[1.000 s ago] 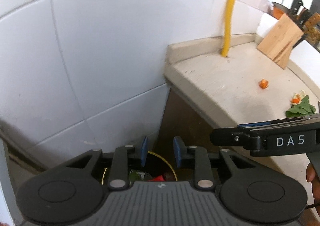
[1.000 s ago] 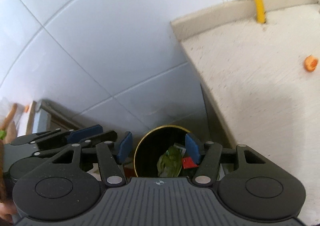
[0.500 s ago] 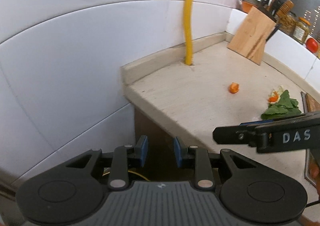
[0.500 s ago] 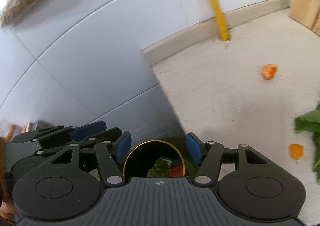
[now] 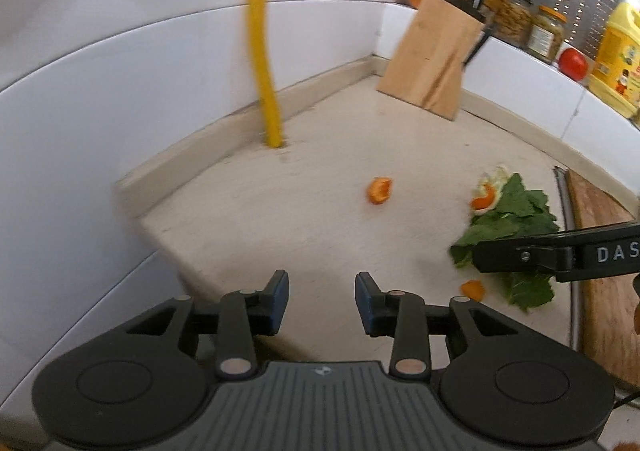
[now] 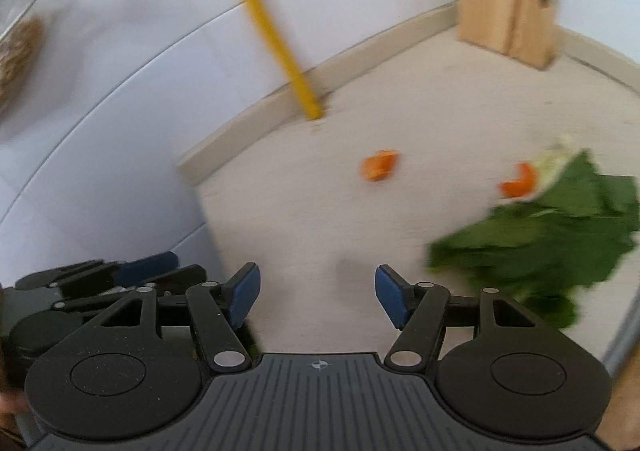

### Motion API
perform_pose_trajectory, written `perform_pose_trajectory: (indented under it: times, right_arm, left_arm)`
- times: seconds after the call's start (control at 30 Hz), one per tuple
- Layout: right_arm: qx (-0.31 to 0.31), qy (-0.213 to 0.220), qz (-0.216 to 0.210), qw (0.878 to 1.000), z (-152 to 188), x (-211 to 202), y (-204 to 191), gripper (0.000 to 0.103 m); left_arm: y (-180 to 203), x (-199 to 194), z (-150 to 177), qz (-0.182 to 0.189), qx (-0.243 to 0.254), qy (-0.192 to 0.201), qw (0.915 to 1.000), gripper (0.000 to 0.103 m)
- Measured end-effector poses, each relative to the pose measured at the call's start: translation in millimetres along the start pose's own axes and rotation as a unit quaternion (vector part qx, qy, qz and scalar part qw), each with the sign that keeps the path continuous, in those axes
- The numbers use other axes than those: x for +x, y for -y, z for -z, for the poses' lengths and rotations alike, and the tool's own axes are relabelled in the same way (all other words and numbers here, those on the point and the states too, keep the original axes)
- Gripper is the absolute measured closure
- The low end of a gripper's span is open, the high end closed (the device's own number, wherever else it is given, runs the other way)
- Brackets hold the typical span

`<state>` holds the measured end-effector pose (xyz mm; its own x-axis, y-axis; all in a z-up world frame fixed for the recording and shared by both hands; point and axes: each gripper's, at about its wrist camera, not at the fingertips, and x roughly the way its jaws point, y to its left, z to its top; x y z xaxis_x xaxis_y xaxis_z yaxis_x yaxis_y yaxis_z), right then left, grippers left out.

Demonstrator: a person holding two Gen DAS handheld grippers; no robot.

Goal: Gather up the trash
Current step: 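Raise both open tools from the bin back to the counter scraps, then grasp the orange carrot piece with the left tool while the right tool grasps another carrot piece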

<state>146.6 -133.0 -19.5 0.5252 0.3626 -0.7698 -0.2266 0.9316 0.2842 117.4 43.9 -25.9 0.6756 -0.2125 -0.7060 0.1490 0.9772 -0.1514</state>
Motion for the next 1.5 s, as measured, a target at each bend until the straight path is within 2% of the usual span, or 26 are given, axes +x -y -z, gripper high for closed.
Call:
perform_pose_trajectory:
  times: [0.2,0.43,0.67,0.7,0.77,0.87,1.1,1.3,1.5]
  right_arm:
    - [0.034,0.011,0.028,0.999,-5.3,-16.1,44.4,0.029]
    - [0.058,0.016,0.053,0.997,-9.1,-24.0,87.2,0.028]
    - [0.077,0.017,0.058,0.995,-12.8,-30.6,120.3,0.028]
    - [0.078,0.019,0.058,0.995,-14.3,-31.2,123.5,0.028]
    - [0.078,0.020,0.056,0.995,-17.8,-30.1,129.4,0.028]
    - [0.074,0.020,0.053,0.996,-24.7,-24.4,134.5,0.028]
    - [0.039,0.023,0.046,0.998,-44.7,-4.2,132.6,0.042]
    - [0.001,0.020,0.065,0.998,-58.5,22.1,123.7,0.042]
    - [0.012,0.011,0.058,0.998,-60.8,25.2,130.3,0.041]
  left_arm:
    - [25.1,35.4,-23.3,0.021,0.011,-0.010,0.9997,0.072]
    - [43.3,90.5,-52.9,0.030,0.017,-0.015,0.9993,0.071]
    - [47.9,132.7,-58.8,0.011,0.013,-0.030,0.9994,0.074]
    - [48.9,133.7,-57.3,0.007,0.015,-0.022,0.9996,0.076]
    - [51.9,134.8,-57.4,-0.007,0.024,-0.023,0.9994,0.088]
    - [49.6,132.7,-58.6,-0.003,0.011,-0.028,0.9996,0.091]
    - [48.4,114.9,-57.8,0.003,-0.002,-0.014,0.9999,0.092]
    - [49.5,101.5,-55.3,0.010,-0.002,-0.009,0.9999,0.092]
    - [51.3,100.9,-55.2,0.021,0.000,-0.009,0.9997,0.092]
